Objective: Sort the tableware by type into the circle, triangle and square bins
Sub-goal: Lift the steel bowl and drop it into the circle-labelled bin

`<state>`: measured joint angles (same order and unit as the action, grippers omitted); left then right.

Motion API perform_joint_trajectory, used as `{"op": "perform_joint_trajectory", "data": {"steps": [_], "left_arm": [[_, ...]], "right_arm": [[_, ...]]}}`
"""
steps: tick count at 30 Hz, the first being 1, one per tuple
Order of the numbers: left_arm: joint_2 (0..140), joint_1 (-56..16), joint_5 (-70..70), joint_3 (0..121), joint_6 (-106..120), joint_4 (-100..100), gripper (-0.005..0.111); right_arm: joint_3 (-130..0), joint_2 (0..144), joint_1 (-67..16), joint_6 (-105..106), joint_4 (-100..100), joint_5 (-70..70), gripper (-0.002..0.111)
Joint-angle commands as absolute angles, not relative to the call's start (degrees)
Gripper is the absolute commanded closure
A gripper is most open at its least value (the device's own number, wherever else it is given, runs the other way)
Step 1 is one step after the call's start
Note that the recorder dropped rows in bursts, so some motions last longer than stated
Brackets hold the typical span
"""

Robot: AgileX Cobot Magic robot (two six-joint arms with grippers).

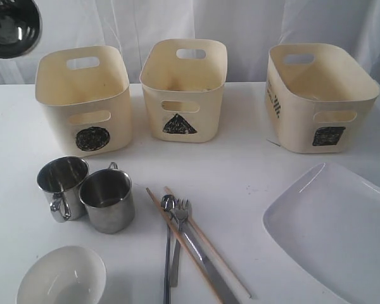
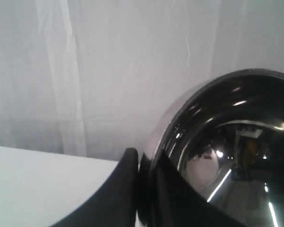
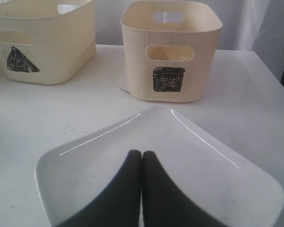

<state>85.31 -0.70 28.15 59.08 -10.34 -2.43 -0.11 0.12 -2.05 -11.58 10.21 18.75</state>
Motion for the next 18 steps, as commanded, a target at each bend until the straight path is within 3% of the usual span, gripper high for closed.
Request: {"op": "perform_joint_trajectory", "data": {"steps": [1,7,18], "left_arm": [[94.08,-0.69,22.92,69.66,-16.45,9.89,0.107],[99.70,-0.69,20.42,77.90,-24.20,21.49,0.107],[106.79,-1.43,23.40,78.35,-36.23,22.37,0.107]], "right_arm": [[0.00,0.00,-2.21,-11.77,10.25,17.92,0.108],[0.00,0.00,-2.21,-11.77,10.25,17.92,0.108],[0.00,0.00,-2.21,-11.77,10.25,17.92,0.108]]}}
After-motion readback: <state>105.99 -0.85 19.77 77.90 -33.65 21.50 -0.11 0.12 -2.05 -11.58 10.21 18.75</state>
